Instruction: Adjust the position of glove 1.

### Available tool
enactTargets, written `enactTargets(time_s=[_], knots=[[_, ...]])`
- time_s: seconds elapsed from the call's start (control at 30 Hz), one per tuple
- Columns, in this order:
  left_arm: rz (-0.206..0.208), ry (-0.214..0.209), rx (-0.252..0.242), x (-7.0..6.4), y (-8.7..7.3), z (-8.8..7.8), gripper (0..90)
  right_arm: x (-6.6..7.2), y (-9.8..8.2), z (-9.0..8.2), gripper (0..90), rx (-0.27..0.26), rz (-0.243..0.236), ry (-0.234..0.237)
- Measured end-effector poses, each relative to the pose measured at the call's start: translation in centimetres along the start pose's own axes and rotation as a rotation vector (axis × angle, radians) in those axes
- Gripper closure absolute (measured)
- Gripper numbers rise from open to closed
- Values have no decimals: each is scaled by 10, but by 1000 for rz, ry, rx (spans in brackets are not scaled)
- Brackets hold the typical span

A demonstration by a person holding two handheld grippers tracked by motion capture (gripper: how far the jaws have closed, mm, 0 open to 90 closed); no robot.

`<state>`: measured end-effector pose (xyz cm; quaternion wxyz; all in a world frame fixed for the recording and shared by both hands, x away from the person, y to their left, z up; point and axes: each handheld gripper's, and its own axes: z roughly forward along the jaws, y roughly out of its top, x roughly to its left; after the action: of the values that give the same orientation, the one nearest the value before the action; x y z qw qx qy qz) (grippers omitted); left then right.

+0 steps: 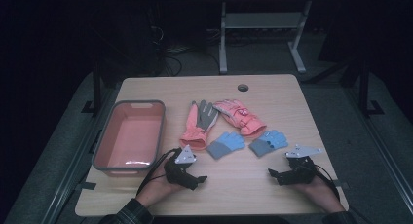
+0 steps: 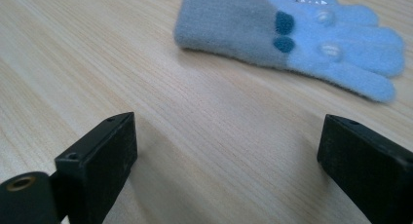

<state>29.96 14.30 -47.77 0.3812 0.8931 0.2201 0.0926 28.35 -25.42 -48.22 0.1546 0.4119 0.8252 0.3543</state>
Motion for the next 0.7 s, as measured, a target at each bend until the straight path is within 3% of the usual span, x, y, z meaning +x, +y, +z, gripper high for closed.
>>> enactTargets(time_s=[0.27, 0.3, 0.4, 0.43, 0.53, 0.63, 0.67, 0.7], knots=[[-7, 2, 0, -8, 3, 4, 112, 1, 1, -1, 69, 10, -9, 10], [-7, -1, 1, -8, 3, 4, 113, 2, 3, -2, 127, 26, -11, 9], [-1, 0, 2, -8, 3, 3, 114, 4, 6, -5, 158, 28, -7, 9], [5, -4, 0, -8, 2, 2, 114, 5, 10, -9, 236, 11, 0, 12], [1, -8, -2, -8, 2, 2, 114, 7, 13, -13, 313, -10, -2, 5], [0, -11, -2, -8, 1, 2, 114, 8, 18, -15, 503, -12, 6, -9], [0, -11, -2, -8, 1, 2, 114, 8, 18, -15, 503, -12, 6, -9], [7, -12, 3, -8, 1, 1, 115, 7, 19, -15, 599, -14, 13, -10]])
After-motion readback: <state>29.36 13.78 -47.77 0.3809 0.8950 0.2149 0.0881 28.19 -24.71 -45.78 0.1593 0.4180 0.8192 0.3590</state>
